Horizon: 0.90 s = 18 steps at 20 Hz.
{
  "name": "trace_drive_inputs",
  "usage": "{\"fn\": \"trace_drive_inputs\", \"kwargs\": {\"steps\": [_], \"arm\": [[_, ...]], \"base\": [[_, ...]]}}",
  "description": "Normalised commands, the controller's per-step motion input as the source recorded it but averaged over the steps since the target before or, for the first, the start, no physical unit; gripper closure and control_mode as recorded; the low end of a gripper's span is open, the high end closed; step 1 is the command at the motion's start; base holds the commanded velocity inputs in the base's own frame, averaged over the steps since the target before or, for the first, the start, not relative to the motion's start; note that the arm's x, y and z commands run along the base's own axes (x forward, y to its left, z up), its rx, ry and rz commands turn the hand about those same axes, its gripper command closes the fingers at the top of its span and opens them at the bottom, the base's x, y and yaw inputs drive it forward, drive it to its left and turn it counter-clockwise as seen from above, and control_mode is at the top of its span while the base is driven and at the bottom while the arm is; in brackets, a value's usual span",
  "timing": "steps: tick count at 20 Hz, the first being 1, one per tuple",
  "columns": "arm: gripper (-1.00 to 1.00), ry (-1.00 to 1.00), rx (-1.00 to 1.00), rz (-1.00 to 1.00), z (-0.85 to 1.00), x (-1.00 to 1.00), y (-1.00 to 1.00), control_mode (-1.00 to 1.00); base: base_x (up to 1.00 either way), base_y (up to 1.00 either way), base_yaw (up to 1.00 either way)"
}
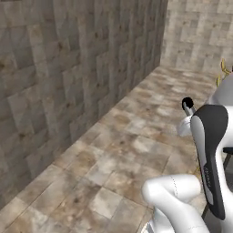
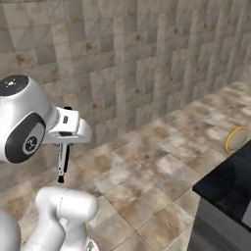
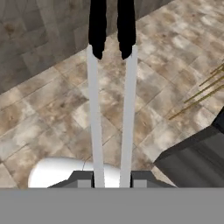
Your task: Take the tongs from the drawer on the left and place them on the dining counter next to the tray containing the kebab skewer.
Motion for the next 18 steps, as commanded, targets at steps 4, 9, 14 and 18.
{"fn": "trace_drive_inputs", "kwargs": {"steps": [4, 9, 14, 18], "arm": [[1.00, 0.00, 0.00, 0.00, 0.00, 0.00, 0.00, 1.00], [1.00, 0.00, 0.00, 0.00, 0.00, 0.00, 0.00, 1.00], [1.00, 0.00, 0.00, 0.00, 0.00, 0.00, 0.00, 1.00], [1.00, 0.00, 0.00, 0.00, 0.00, 0.00, 0.00, 1.00]], "base": [[0.60, 0.57, -0.66], [0.90, 0.64, -0.60], [1.00, 0.76, -0.54], [1.00, 0.76, -0.48]]}}
